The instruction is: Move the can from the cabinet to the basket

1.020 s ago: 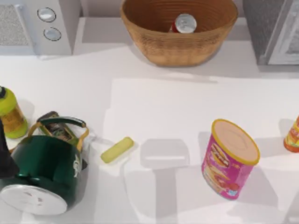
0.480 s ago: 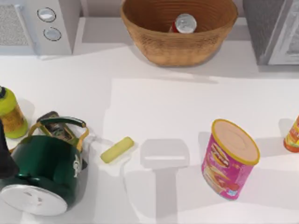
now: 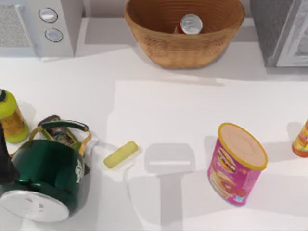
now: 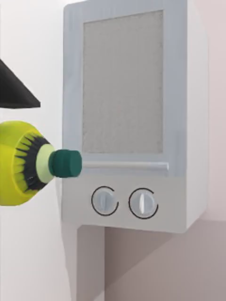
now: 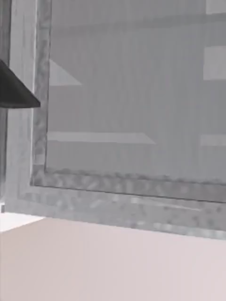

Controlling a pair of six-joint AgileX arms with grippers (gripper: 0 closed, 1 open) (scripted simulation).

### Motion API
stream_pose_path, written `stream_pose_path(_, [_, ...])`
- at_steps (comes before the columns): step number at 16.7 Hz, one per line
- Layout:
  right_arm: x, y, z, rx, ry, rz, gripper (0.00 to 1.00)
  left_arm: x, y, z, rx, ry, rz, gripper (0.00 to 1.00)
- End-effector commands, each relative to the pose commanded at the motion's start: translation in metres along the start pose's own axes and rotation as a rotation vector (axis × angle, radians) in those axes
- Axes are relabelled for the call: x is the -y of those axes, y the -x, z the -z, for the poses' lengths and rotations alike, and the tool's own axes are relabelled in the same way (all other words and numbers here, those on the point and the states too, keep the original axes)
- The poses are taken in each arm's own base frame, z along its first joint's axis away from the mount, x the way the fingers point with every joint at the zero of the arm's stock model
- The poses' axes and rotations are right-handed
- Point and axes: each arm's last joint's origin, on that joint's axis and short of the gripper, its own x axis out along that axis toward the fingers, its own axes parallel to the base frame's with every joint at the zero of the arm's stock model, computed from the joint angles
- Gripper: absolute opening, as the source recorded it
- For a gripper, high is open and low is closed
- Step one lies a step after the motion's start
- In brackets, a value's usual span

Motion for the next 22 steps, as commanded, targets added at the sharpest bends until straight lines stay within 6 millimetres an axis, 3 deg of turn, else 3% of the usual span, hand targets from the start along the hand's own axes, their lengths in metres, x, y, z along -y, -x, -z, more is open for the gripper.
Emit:
stream_pose_path(3, [0.023, -0.014, -0.049, 0.033, 0.065, 0.017, 1.0, 0.0, 0.0, 0.0, 0.0, 0.0, 0.0, 1.0])
stream_pose_path(7, [0.048, -0.025, -0.153, 0.09, 0.168, 0.038, 1.0, 0.0, 0.0, 0.0, 0.0, 0.0, 0.0, 1.0])
stream_pose_path(10, [0.042, -0.021, -0.237, 0.122, 0.224, 0.044, 1.0, 0.0, 0.0, 0.0, 0.0, 0.0, 0.0, 1.0])
stream_pose_path(13, [0.023, -0.009, -0.299, 0.124, 0.223, 0.038, 1.0, 0.0, 0.0, 0.0, 0.0, 0.0, 0.0, 1.0])
stream_pose_path(16, [0.003, 0.0, -0.329, 0.088, 0.156, 0.022, 1.0, 0.0, 0.0, 0.0, 0.0, 0.0, 0.0, 1.0])
stream_pose_path(22, [0.0, 0.003, -0.325, -0.017, -0.035, -0.006, 1.0, 0.0, 0.0, 0.0, 0.0, 0.0, 0.0, 1.0])
